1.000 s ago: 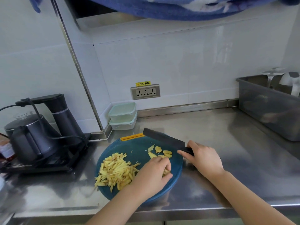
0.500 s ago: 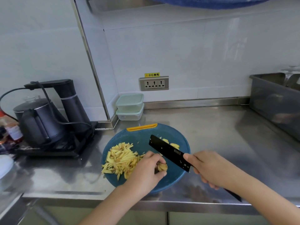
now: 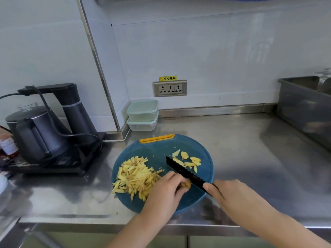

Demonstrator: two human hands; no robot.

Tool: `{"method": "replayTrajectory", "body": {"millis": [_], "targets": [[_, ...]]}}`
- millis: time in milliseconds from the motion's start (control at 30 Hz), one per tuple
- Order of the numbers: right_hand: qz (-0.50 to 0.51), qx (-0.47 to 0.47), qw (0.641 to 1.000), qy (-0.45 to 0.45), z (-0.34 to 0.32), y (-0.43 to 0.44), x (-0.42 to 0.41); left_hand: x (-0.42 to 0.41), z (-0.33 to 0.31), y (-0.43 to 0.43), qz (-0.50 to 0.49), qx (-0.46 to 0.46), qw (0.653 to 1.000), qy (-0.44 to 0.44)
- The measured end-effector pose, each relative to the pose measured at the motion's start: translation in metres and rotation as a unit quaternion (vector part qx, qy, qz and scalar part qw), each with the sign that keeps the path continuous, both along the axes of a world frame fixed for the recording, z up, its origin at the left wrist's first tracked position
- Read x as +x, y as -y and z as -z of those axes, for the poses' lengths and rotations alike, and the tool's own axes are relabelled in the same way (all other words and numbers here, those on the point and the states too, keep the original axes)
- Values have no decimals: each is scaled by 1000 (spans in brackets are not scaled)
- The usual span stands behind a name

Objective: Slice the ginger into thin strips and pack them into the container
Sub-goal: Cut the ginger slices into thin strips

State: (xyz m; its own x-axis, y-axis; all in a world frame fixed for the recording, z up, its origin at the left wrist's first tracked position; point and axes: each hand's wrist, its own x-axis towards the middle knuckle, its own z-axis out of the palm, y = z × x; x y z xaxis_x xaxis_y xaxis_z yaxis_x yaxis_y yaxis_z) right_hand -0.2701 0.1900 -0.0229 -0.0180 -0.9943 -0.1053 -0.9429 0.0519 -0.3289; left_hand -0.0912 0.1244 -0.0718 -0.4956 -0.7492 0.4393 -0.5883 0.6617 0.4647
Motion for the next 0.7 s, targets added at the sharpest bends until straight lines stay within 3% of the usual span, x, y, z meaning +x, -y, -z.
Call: {"method": "replayTrajectory", "body": {"millis": [100,367,700], "targets": [[-7,2,1000,-11,-2,1,-3,0,7,1,11,-32,999,13],[4,8,995,101,-17,2,-19,-1,13,2,22,-90,996,-8],[-51,-27,997,-47,-17,2,-17,1,14,1,9,-81,997,-8]]}}
